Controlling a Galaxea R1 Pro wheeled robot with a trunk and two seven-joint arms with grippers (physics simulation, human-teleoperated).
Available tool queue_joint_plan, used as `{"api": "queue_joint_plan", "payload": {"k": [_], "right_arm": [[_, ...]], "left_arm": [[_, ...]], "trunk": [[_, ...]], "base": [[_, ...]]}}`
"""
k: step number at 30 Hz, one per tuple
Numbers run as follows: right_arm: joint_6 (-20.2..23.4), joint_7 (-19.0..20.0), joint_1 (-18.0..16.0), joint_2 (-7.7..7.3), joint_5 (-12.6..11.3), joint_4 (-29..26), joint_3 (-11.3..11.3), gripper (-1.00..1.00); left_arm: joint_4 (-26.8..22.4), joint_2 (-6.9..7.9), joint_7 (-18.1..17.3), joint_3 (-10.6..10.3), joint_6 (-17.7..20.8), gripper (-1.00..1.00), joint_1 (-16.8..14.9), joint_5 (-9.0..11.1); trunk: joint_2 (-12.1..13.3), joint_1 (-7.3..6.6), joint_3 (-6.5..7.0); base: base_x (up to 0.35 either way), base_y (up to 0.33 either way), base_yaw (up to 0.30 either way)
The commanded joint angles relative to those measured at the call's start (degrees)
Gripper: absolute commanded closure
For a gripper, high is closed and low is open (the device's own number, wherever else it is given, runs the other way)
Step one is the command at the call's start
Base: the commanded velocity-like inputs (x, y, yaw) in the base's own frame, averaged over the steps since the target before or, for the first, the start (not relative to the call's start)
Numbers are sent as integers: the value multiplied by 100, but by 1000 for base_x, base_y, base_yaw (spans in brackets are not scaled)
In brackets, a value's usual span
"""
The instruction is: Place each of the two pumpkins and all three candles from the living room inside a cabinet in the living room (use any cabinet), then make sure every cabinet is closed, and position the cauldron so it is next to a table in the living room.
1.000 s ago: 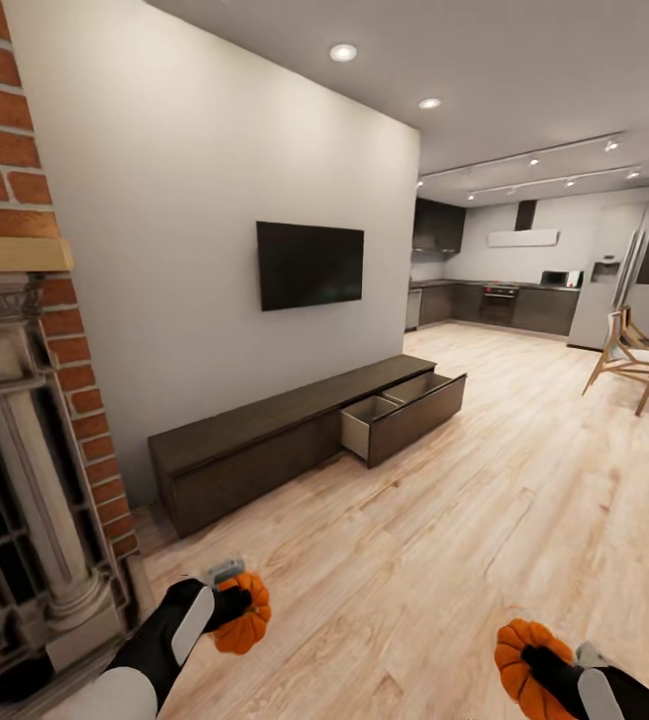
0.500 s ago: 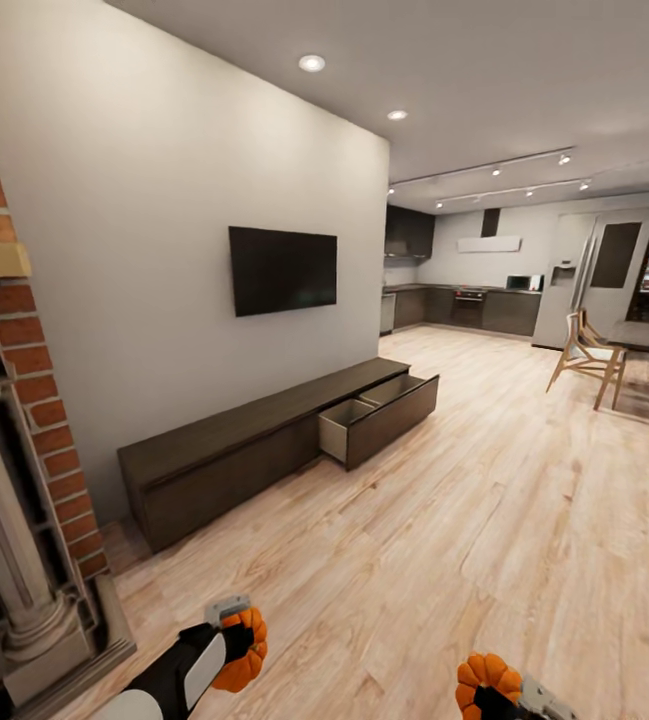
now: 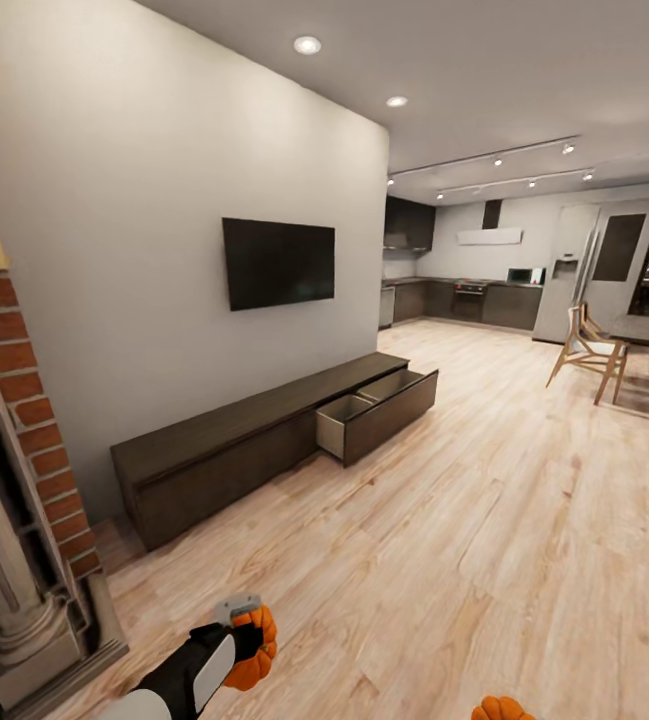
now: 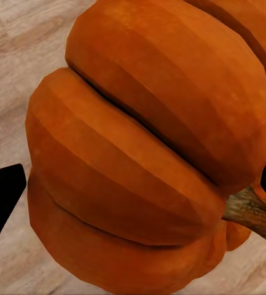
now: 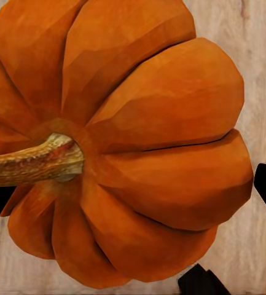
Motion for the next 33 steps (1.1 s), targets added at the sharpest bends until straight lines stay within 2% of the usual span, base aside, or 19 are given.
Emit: {"api": "queue_joint_plan", "payload": {"k": [1, 3, 6, 11, 13, 28, 33], "right_arm": [[11, -34, -5, -1, -23, 19, 8, 100], [8, -33, -6, 1, -20, 57, 7, 100], [-13, -33, -6, -4, -25, 71, 0, 100], [-334, -28, -6, 4, -29, 83, -440, 100], [-350, -17, -6, -1, -32, 84, -495, 100], [-391, 3, -6, -3, -35, 84, -540, 100], [-389, 10, -6, -1, -35, 84, -686, 100]], "left_arm": [[-15, 6, 66, -157, 23, 100, -3, 37], [-13, 1, 69, -325, 12, 100, -5, 41], [-15, 2, 65, -397, 7, 100, -5, 43], [-18, 7, 50, -419, 5, 100, -6, 49], [-18, 7, 48, -422, 5, 100, -2, 46], [-10, -2, 51, -426, 14, 100, -8, 45], [-5, -2, 61, -433, 6, 100, -8, 43]], "trunk": [[-4, 1, -15], [-4, 1, -34], [-4, 1, -44], [-4, 1, -37], [-4, 1, -32], [-4, 1, 21], [-4, 1, 41]], "base": [[69, -36, 0], [29, -15, 0], [8, -4, -108], [1, -1, -253], [0, 0, -274], [0, 0, -276], [0, 0, -275]]}}
